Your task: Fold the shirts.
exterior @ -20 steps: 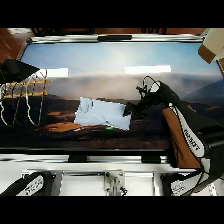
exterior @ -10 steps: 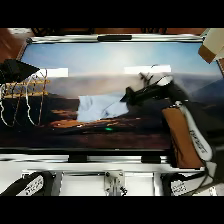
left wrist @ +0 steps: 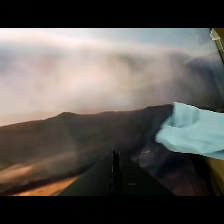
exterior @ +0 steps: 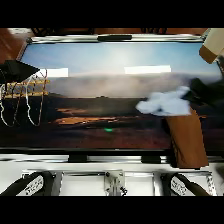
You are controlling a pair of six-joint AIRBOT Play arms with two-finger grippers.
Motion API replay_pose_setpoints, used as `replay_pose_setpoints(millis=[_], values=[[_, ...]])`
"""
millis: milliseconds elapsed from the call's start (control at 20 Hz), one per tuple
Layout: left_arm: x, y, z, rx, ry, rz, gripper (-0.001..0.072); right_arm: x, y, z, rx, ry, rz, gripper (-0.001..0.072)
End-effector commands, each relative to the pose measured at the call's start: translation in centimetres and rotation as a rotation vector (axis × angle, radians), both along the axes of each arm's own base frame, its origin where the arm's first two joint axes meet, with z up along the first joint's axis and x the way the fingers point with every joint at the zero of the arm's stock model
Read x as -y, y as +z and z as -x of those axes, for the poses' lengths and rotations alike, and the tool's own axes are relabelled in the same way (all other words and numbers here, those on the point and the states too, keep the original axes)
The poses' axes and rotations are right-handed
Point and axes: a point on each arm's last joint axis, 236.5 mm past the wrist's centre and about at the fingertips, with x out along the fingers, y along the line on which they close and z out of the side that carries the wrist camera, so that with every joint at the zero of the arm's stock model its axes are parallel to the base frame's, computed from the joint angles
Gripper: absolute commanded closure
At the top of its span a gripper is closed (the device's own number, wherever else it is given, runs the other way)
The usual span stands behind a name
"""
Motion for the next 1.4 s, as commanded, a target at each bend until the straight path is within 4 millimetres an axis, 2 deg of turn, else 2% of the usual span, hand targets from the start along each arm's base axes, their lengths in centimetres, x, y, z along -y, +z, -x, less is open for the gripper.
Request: replay_pose_setpoints(millis=[0, 100, 300, 450, 600, 750, 850, 900, 950, 1000, 1050, 1100, 1150, 1250, 1300, 1350], values=[[0.6, -0.4, 0.7, 0.000, -0.049, -0.024, 0.0671, 9.7, 1.1, 7.3, -0.129, -0.303, 0.245, 0.0650], [1.0, -0.4, 0.9, -0.001, -0.065, -0.027, 0.0671, 12.0, 0.6, 10.1, -0.211, -0.393, 0.250, 0.0650], [1.2, -0.4, 0.9, 0.010, -0.078, -0.038, 0.0671, 14.8, -0.7, 15.1, -0.368, -0.530, 0.263, 0.0650], [1.2, -0.4, 0.9, 0.011, -0.078, -0.038, 0.0671, 15.1, -2.3, 17.4, -0.445, -0.590, 0.216, 0.0650], [1.2, -0.4, 0.9, 0.011, -0.078, -0.038, 0.0671, 13.2, -5.0, 20.2, -0.529, -0.602, 0.165, 0.0650], [1.2, -0.4, 0.9, 0.010, -0.078, -0.038, 0.0671, 9.8, -8.2, 22.9, -0.617, -0.608, 0.091, 0.0649], [1.2, -0.4, 0.9, 0.012, -0.076, -0.038, 0.0671, 7.7, -11.0, 24.5, -0.680, -0.594, 0.047, 0.0649], [1.1, -0.3, 0.8, 0.016, -0.071, -0.037, 0.0671, 7.2, -12.7, 24.7, -0.683, -0.610, 0.037, 0.0649], [1.1, -0.3, 0.6, 0.020, -0.066, -0.037, 0.0671, 7.1, -14.1, 24.2, -0.665, -0.645, 0.026, 0.0636], [1.0, -0.2, 0.5, 0.022, -0.063, -0.036, 0.0671, 7.1, -14.9, 23.5, -0.635, -0.660, 0.016, 0.0513], [1.0, -0.3, 0.4, 0.023, -0.061, -0.036, 0.0671, 7.4, -15.0, 22.8, -0.603, -0.654, 0.021, 0.0270], [0.9, -0.2, 0.3, 0.025, -0.057, -0.035, 0.0671, 7.9, -14.5, 22.6, -0.586, -0.641, 0.037, 0.0209], [0.8, -0.1, 0.1, 0.032, -0.047, -0.035, 0.0673, 8.6, -13.6, 22.7, -0.580, -0.639, 0.067, 0.0209], [0.2, -0.6, -0.7, 0.041, -0.015, -0.069, 0.0674, 12.0, -9.9, 22.6, -0.528, -0.660, 0.202, 0.0209], [-0.4, -1.7, -1.2, 0.020, 0.016, -0.129, 0.0675, 14.2, -7.4, 21.8, -0.457, -0.680, 0.287, 0.0211], [-0.9, -3.1, -1.5, -0.009, 0.049, -0.203, 0.0675, 16.2, -4.5, 20.0, -0.335, -0.685, 0.360, 0.0212]])
